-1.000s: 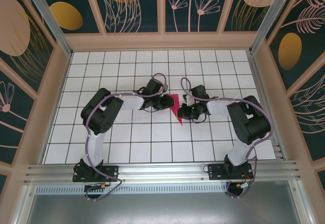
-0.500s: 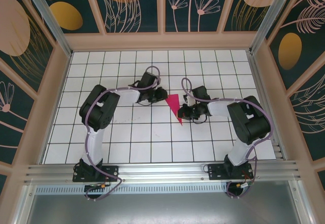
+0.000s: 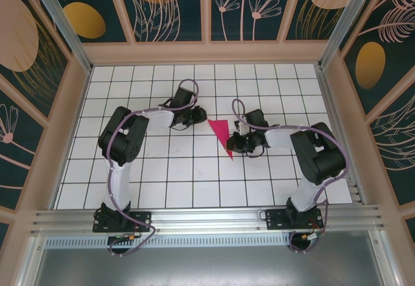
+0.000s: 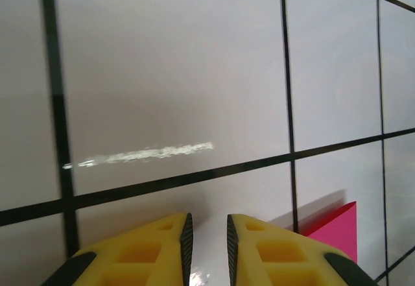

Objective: Fold a paper plane with a square sheet of paper (pick it up from the middle)
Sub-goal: Fold the wing for the fifth time at the center of the table, then turn over a paper plane at the center of the table.

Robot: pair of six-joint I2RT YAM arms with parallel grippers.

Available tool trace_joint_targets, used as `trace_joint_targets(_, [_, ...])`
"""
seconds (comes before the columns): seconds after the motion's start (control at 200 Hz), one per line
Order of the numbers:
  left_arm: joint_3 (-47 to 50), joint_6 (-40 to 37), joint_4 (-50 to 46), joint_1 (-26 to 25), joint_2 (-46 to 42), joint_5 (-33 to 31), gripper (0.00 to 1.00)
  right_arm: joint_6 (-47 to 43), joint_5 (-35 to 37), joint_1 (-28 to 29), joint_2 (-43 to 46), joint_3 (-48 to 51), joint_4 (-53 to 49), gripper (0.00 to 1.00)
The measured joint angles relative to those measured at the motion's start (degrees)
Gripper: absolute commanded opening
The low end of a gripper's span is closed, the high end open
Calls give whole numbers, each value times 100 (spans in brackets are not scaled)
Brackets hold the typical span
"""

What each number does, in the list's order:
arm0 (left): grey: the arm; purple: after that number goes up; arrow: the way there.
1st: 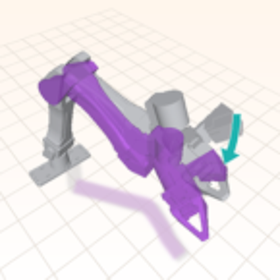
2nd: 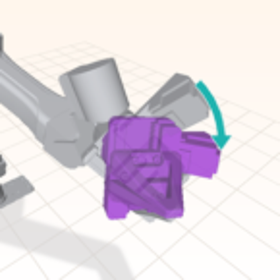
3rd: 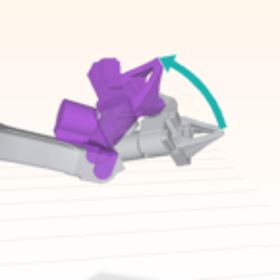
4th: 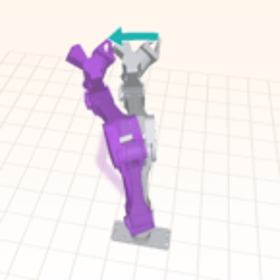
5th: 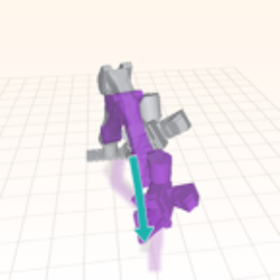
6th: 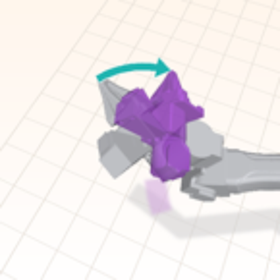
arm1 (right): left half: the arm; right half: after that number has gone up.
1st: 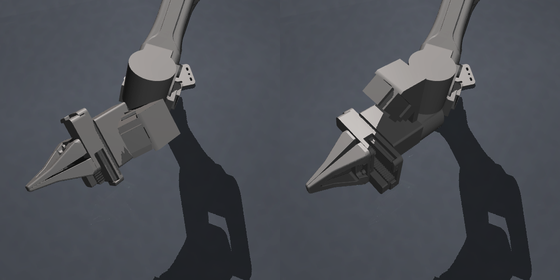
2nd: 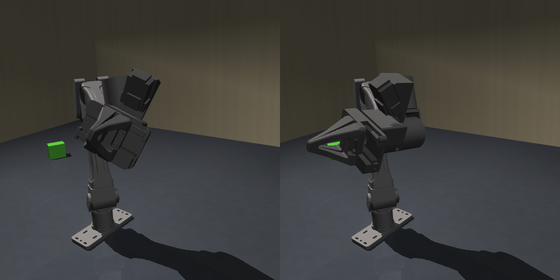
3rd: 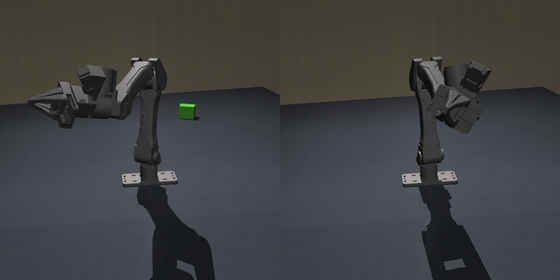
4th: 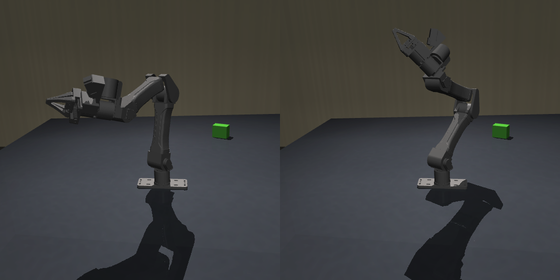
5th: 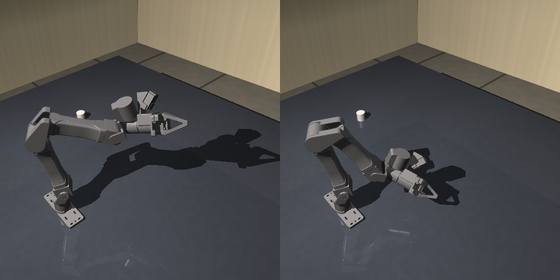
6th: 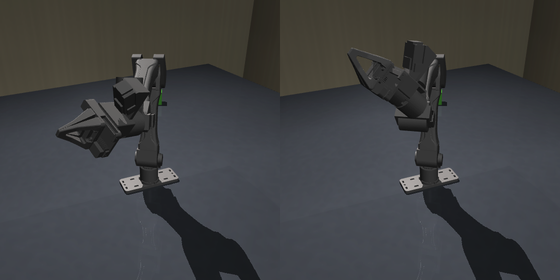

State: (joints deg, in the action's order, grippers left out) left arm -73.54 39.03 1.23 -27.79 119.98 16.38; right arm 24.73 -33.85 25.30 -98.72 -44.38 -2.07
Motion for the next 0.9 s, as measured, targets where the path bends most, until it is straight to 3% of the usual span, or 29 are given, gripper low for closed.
trace_joint_targets(0.16, [28,74,-332,2,-380,-286,35,299,260,-13,378,-256,-31,43])
trace_joint_targets(0.325, [33,317,-616,-278,-824,-645,46,507,828,-221,1167,-282,74,57])
trace_joint_targets(0.57, [-55,833,-1228,-1108,-859,-1019,58,763,1580,-837,1547,66,164,65])
trace_joint_targets(0.896, [-1158,1082,-2098,-1648,-203,-1421,63,931,1915,-883,1493,219,151,66])
